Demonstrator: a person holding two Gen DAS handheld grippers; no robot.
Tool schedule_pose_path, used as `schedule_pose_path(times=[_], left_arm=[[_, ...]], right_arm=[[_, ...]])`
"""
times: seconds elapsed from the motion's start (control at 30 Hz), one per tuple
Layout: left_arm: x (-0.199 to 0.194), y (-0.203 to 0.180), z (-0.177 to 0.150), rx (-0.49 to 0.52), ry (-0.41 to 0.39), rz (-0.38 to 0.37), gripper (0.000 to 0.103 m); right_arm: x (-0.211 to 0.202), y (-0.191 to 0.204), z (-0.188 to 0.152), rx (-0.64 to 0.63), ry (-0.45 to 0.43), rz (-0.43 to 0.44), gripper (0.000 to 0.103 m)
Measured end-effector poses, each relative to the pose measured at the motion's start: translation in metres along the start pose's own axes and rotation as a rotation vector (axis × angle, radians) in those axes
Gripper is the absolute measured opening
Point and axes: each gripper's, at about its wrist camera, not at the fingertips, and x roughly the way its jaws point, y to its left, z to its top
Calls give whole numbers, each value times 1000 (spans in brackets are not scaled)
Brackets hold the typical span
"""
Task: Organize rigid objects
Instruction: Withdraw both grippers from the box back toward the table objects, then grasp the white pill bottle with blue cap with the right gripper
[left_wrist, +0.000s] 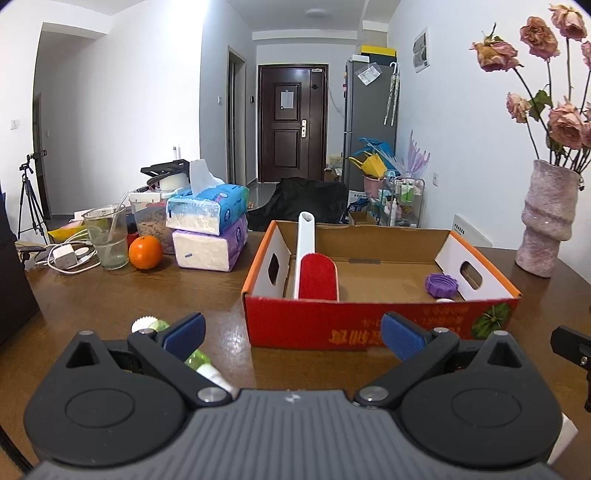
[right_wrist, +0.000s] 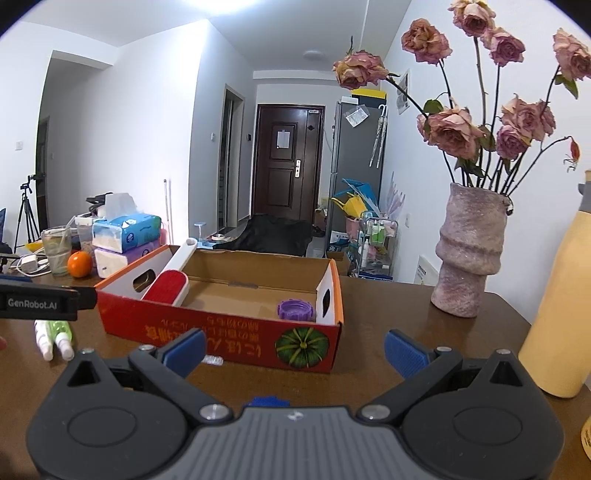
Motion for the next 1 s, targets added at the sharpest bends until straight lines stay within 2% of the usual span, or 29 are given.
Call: schedule_pose_path(times=[0.3,0.5,0.77,1.0], left_arm=[[-29,-3,-26,19,0,-7,103],[-39,3,-42,12,27,-24,103],[-39,7,-54,12,68,-34,103],[-34,10,-57,-4,99,-41,103]], right_arm=[[-30,3,-24,9,1,-9,103],[-43,0,-44,60,21,-28,103],[-46,-4,-67,98,78,-57,103],[-29,5,-73,56,143,-36,103]])
